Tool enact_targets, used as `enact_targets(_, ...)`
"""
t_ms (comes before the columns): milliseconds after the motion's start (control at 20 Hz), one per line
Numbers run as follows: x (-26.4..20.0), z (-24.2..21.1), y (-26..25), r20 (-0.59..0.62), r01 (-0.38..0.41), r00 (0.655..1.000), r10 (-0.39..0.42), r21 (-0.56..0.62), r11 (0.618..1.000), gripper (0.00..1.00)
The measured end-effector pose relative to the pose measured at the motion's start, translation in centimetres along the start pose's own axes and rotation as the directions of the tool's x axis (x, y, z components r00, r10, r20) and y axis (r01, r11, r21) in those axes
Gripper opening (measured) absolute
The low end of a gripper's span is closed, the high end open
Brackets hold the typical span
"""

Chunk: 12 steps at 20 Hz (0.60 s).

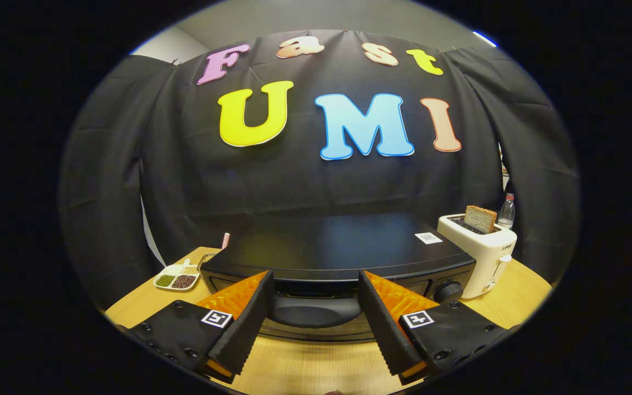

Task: Open the toaster oven, put the food inside, and close the toaster oven door.

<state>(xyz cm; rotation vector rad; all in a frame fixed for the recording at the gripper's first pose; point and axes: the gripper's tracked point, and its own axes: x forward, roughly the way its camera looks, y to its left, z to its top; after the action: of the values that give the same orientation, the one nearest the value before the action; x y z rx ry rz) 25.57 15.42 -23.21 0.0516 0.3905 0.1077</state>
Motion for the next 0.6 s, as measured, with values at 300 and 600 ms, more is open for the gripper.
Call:
enact_targets(300,-0.1,-0.3,-0.1,0.023,0.019,1.000,-0.019,-0.032,0.999,0.97)
enact_targets(600,-2.6,-1.8,0.0,0.033,0.018,0.999,-0.017,-0.056,0.998,0.97)
